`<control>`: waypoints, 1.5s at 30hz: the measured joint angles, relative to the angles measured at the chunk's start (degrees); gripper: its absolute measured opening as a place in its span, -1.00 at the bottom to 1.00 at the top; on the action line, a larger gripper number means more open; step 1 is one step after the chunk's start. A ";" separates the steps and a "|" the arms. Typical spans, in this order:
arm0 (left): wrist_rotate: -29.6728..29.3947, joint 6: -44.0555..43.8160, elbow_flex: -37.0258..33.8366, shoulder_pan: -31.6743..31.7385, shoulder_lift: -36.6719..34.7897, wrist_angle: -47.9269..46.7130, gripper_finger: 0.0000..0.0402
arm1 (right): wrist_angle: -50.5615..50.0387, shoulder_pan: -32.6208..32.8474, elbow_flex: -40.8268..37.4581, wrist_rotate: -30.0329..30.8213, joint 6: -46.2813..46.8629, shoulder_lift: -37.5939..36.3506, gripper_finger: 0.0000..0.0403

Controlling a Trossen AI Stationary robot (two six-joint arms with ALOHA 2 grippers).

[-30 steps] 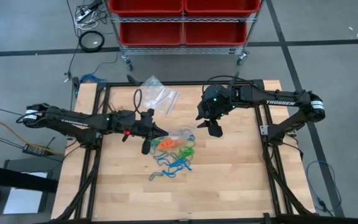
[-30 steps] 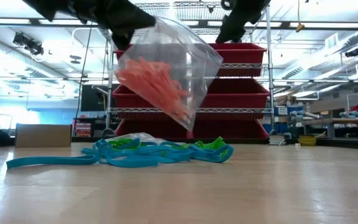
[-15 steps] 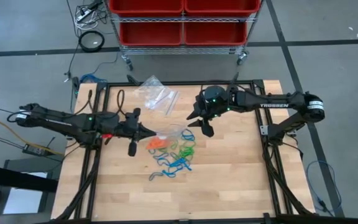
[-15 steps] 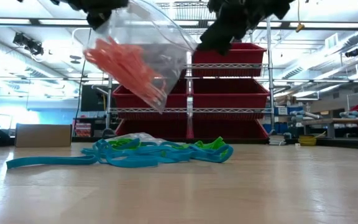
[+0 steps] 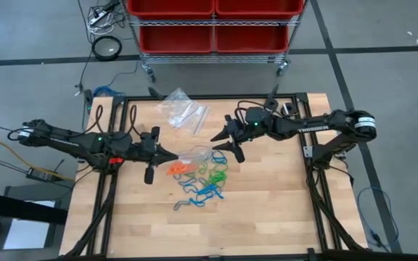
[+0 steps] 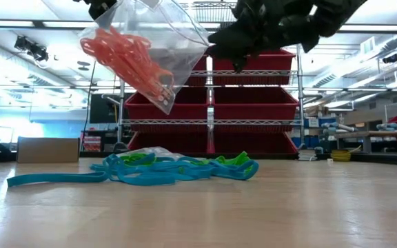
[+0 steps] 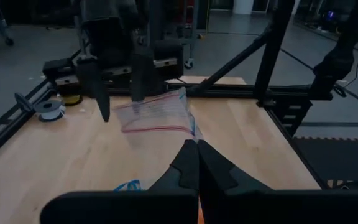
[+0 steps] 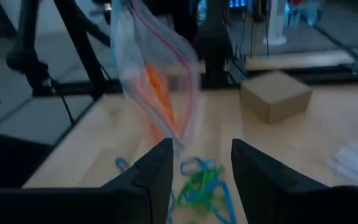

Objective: Sort rubber bands
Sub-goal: Close the transparent zip bag

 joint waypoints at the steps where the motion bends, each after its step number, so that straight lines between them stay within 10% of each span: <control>1: -0.01 0.02 0.00 0.00 0.00 0.25 -1.00 | 0.81 0.04 -0.49 -0.21 0.39 0.53 -0.26; 19: -0.31 -0.24 0.00 0.00 0.07 -1.30 -1.00 | 19.94 0.59 -0.49 -6.16 5.46 9.97 -0.39; 29: -2.18 0.07 0.00 0.00 0.07 -1.06 -1.00 | 19.34 1.31 -0.47 -10.07 3.56 9.97 -0.95; 45: -2.05 -2.10 0.01 0.00 0.09 -7.15 -1.00 | 10.84 1.59 -0.44 -10.52 1.28 9.95 -1.00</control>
